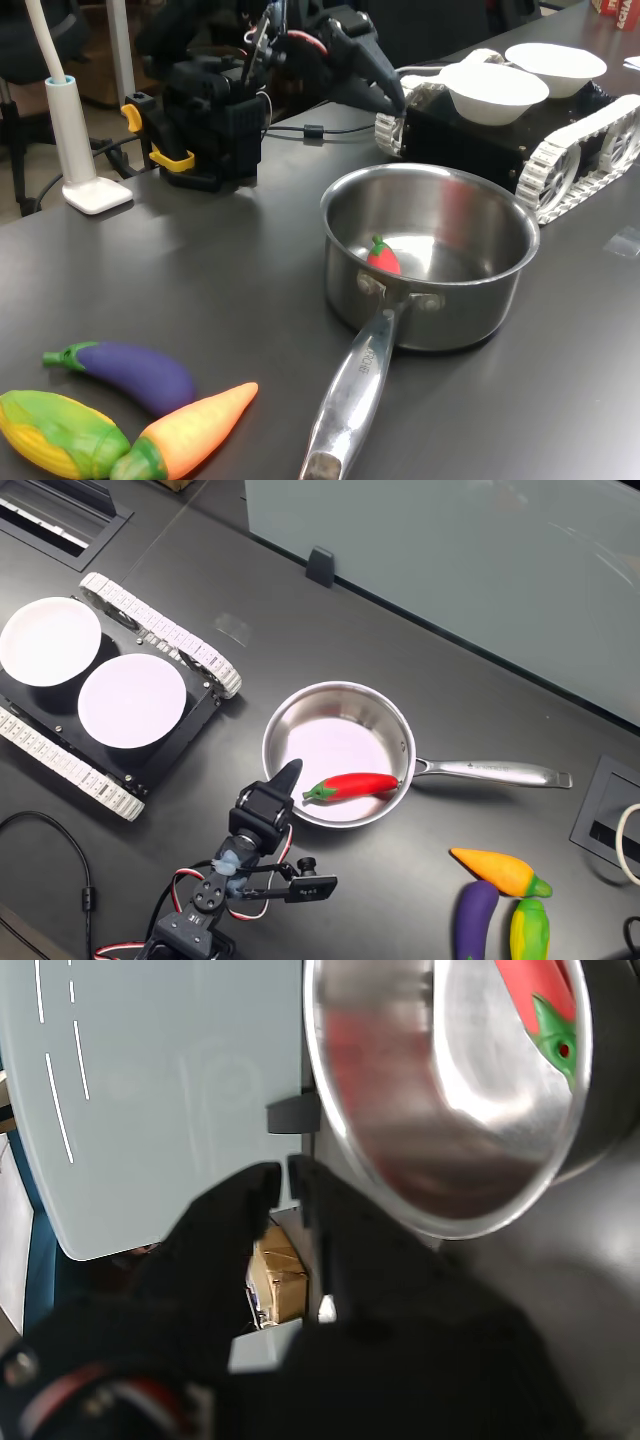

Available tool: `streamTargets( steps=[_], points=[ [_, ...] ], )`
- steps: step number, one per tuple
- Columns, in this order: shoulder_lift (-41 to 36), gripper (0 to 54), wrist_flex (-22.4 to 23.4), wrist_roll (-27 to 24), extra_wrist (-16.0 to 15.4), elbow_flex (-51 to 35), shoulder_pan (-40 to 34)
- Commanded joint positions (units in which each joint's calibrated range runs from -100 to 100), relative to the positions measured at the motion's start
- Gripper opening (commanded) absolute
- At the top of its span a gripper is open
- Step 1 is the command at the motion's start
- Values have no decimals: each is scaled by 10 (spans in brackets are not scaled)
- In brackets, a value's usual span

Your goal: Pick up the chilli and place them in the pan

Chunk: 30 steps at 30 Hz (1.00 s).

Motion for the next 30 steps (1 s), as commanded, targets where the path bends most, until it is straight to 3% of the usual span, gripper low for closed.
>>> streamTargets(
  steps=[1, 5, 15, 23, 30],
  points=[
    [-15, 0, 20, -8, -17, -12, 9],
    [-16, 0, 51, -9, -38, -13, 23],
    [-16, 0, 88, -4, -40, 22, 30],
    [-16, 0, 172, -9, -44, 12, 31],
    [-16, 0, 195, -8, -52, 36, 41]
  ],
)
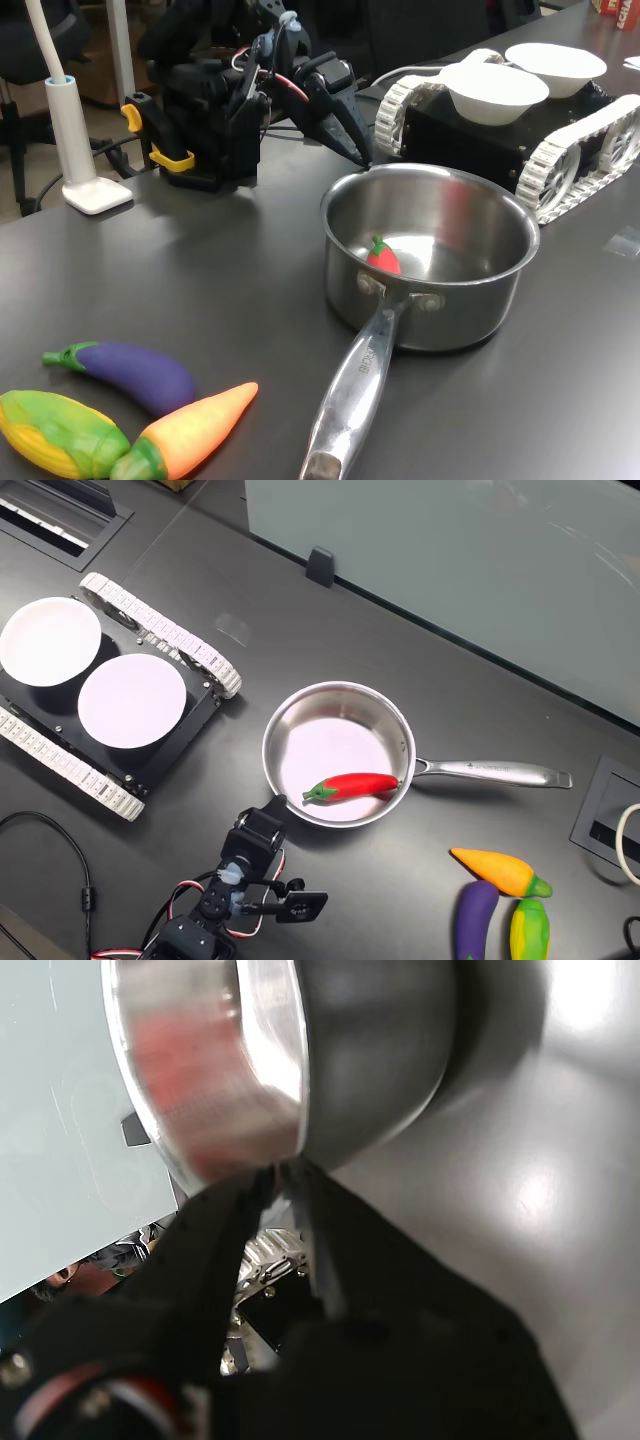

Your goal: Pick up the chilli and place them in the pan

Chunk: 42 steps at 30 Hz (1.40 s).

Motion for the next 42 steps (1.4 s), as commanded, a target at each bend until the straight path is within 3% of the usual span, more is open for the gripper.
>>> streamTargets(
  steps=[1, 12, 33, 42],
  points=[
    [2, 0, 30, -6, -11, 17, 17],
    [2, 0, 23, 0, -16, 70, 27],
    [2, 0, 25, -3, -21, 71, 38],
    [2, 0, 25, 17, -21, 71, 8]
  ],
)
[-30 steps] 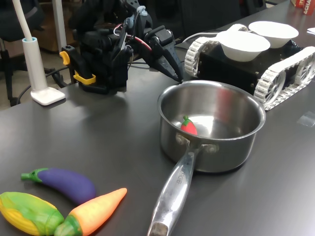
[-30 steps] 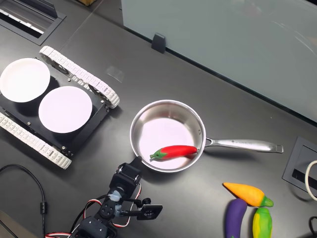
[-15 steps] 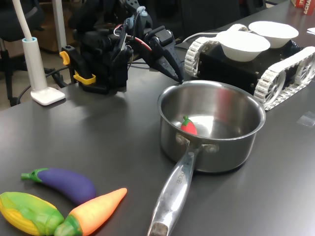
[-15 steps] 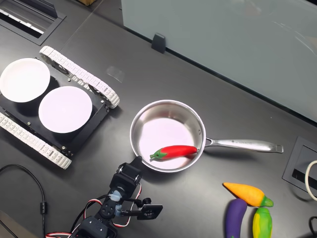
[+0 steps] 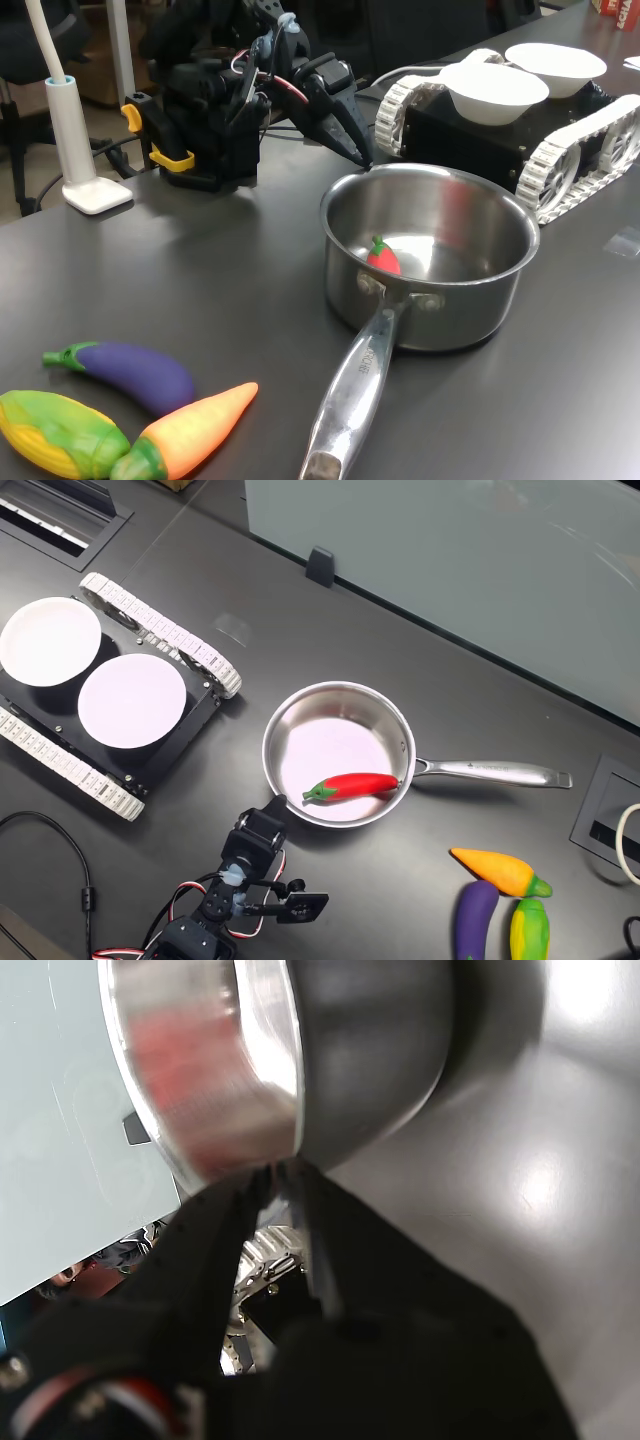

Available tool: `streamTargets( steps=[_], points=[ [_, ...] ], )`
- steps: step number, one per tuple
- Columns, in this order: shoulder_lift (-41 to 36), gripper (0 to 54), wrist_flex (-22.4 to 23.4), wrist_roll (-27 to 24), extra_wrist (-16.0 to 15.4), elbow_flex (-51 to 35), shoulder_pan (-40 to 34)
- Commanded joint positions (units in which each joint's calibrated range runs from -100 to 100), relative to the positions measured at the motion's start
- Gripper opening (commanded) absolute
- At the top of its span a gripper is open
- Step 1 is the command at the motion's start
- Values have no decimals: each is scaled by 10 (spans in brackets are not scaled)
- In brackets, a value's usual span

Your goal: Pick up the chilli and place them in the pan

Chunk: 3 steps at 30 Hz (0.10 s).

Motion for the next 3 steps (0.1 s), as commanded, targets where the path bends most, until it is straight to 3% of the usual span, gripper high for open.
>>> streamTargets(
  steps=[1, 3],
  points=[
    [2, 0, 22, 9, -9, 57, -13],
    [2, 0, 22, 9, -9, 57, -13]
  ],
)
